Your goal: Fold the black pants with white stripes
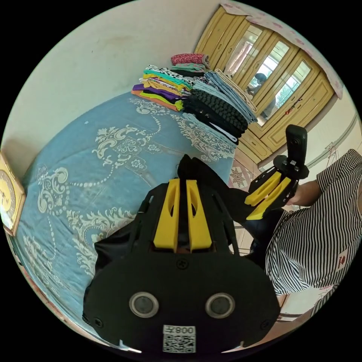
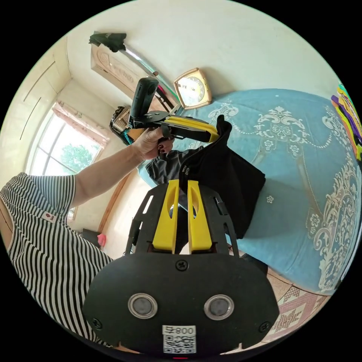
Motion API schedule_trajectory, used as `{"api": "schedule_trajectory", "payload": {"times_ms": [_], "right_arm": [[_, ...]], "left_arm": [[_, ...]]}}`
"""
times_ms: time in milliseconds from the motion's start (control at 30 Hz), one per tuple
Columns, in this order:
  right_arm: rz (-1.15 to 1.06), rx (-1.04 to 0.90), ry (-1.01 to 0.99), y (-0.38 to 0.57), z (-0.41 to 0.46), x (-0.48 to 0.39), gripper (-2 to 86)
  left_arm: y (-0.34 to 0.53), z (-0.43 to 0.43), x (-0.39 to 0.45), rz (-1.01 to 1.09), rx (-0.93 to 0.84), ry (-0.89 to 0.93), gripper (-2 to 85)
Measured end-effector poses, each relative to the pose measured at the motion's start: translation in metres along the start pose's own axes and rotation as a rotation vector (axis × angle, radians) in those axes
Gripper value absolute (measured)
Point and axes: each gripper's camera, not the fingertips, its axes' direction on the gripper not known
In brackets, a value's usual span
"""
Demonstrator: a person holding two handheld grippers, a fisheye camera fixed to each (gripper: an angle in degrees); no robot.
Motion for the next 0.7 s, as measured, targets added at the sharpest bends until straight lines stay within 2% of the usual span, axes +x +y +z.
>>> {"api": "schedule_trajectory", "payload": {"times_ms": [167, 300, 433, 533, 600, 700], "right_arm": [[-0.033, -0.142, -0.054, -0.015, 0.121, -0.008, 3.7], [-0.011, -0.27, -0.08, -0.016, 0.212, 0.002, 4.2], [0.009, -0.406, -0.092, -0.01, 0.297, 0.012, 5.1], [0.01, -0.445, -0.128, -0.005, 0.328, 0.018, 5.5], [0.009, -0.463, -0.162, -0.002, 0.339, 0.02, 5.6], [-0.008, -0.479, -0.187, 0.004, 0.346, 0.021, 5.4]], "left_arm": [[0.059, 0.001, -0.043, -0.196, -0.03, 0.01, 2.5], [0.108, 0.012, -0.074, -0.429, -0.093, -0.022, 1.9], [0.152, -0.001, -0.085, -0.614, 0.017, -0.042, 0.9], [0.173, -0.011, -0.076, -0.657, 0.125, -0.029, 0.5], [0.177, -0.013, -0.064, -0.615, 0.19, 0.024, 0.3], [0.18, 0.0, -0.048, -0.566, 0.127, 0.028, 0.2]]}}
